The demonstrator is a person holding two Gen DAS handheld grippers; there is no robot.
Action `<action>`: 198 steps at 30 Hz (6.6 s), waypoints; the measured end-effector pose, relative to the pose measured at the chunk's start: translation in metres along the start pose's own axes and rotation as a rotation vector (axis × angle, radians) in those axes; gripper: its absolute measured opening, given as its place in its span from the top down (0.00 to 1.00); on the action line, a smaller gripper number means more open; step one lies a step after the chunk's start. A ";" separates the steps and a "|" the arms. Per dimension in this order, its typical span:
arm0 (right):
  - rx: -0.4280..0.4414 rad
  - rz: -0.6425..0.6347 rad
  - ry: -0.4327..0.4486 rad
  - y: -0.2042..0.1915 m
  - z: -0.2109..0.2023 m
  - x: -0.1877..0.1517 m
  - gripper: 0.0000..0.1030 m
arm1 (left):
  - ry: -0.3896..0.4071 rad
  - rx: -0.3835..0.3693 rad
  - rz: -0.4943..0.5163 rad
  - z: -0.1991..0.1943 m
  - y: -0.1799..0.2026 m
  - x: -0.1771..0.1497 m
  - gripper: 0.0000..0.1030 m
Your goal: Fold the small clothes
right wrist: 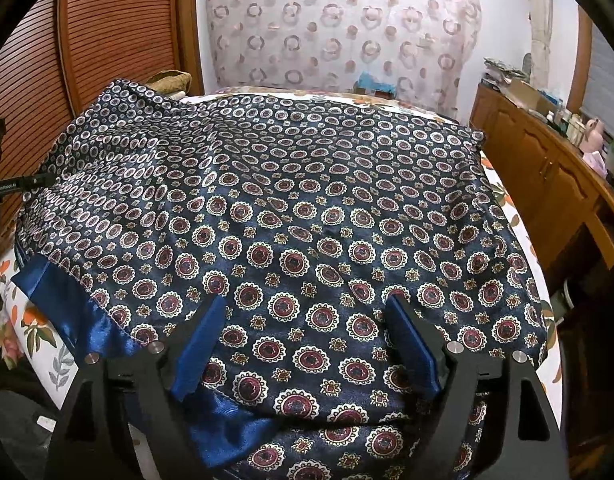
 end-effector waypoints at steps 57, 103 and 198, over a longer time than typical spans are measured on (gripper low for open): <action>-0.073 0.163 0.120 0.090 -0.090 -0.019 0.19 | 0.080 -0.388 0.401 -0.033 0.270 0.046 0.21; -0.100 0.076 0.083 0.086 -0.054 0.048 0.73 | 0.160 -0.226 0.262 -0.032 0.180 0.013 0.21; 0.017 0.043 -0.145 0.181 0.110 0.137 0.63 | 0.015 -0.193 0.290 0.025 0.203 0.007 0.21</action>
Point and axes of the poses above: each gripper's, at about its wrist camera, not at the fingertips, and z roughly the way its jaws point, y to its right, x to its top, the point moved 1 cm from there along z, roughly the way its jaws point, and after that the axes turned 3 degrees about -z, right-handed, at the moved point
